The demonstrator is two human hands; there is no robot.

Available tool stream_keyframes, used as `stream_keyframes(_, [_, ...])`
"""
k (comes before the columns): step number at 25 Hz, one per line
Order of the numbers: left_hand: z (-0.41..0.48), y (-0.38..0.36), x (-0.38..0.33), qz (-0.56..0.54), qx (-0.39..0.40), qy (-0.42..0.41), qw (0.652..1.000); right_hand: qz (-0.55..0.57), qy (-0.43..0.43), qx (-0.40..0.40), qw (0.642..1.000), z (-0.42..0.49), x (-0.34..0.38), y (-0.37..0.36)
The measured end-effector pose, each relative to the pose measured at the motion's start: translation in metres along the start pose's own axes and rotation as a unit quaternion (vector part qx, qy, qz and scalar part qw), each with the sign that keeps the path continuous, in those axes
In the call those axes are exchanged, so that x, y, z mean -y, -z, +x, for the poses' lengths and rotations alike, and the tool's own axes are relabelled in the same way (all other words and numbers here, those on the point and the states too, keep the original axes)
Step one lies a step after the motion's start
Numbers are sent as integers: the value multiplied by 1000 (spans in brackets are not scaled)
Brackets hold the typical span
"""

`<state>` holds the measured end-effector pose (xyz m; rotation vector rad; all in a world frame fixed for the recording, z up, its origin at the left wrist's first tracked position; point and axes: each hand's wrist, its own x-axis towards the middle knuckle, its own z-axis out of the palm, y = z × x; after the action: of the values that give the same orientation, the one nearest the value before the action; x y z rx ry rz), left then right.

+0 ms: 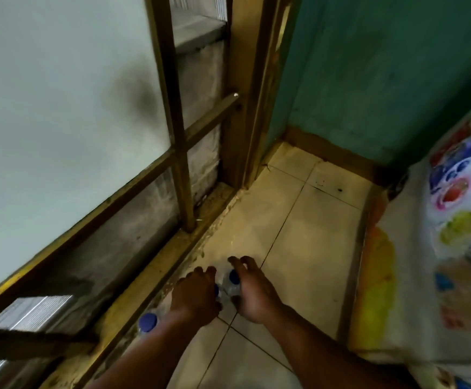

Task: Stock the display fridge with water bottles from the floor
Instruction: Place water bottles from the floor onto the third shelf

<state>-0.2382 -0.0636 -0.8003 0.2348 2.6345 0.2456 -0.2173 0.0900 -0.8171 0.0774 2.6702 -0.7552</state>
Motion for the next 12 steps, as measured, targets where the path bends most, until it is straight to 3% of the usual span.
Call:
stream_keyframes(4, [19, -17, -1, 36, 38, -36, 998, -62, -4, 71, 996, 22, -2, -13])
stream_keyframes(12, [0, 22, -35, -57, -9, -84, 995, 13, -91, -21, 996, -60, -15, 44])
